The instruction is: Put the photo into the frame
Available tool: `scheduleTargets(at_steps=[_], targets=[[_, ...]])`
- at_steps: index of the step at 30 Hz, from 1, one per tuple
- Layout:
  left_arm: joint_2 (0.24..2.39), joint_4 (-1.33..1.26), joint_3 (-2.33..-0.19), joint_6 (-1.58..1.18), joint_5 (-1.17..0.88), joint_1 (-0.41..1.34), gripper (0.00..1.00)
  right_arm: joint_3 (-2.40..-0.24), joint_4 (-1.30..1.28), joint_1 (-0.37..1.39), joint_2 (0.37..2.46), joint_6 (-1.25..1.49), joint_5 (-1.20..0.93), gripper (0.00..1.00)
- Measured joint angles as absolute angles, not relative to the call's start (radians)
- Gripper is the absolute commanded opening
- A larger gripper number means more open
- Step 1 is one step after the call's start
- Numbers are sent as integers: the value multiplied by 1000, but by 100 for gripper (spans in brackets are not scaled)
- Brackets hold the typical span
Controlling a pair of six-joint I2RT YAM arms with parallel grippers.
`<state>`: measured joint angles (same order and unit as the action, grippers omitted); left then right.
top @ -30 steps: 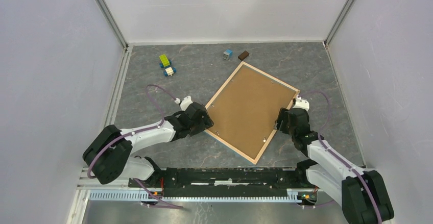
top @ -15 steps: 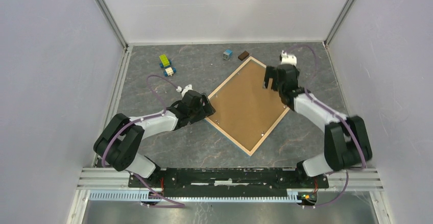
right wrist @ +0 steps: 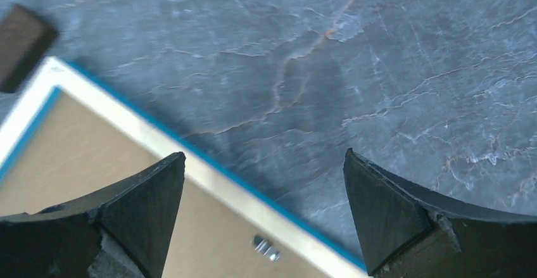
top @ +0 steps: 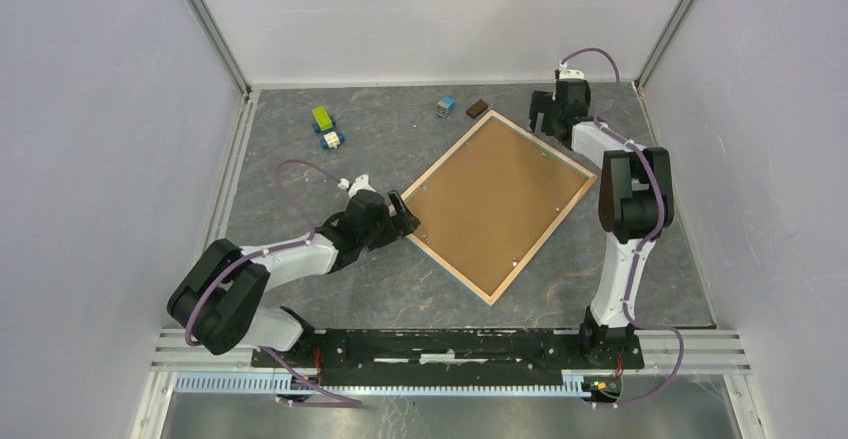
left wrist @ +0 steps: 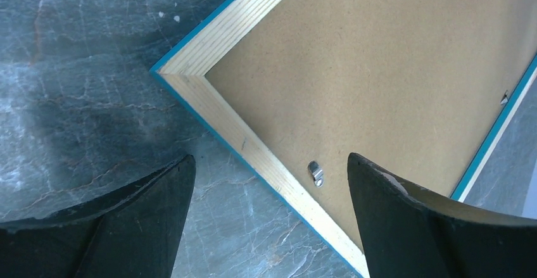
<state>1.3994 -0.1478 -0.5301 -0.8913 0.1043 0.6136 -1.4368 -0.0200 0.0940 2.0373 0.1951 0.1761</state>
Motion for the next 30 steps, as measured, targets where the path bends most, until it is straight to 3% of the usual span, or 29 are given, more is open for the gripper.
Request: scheduleTargets(at_steps=[6, 12, 24, 30], targets=[[1367, -151, -501, -892, 138, 637, 97, -1540, -125, 22, 2175, 186, 68, 96], [1414, -97, -563, -893, 141, 638, 98, -1522, -113, 13, 2175, 199, -15, 77], [1620, 162, -855, -874, 124, 618, 100, -1266, 20, 14, 2026, 220, -96, 79], [1742, 325, -1036, -784, 159, 568, 100, -1016, 104, -1, 1858, 247, -81, 77]])
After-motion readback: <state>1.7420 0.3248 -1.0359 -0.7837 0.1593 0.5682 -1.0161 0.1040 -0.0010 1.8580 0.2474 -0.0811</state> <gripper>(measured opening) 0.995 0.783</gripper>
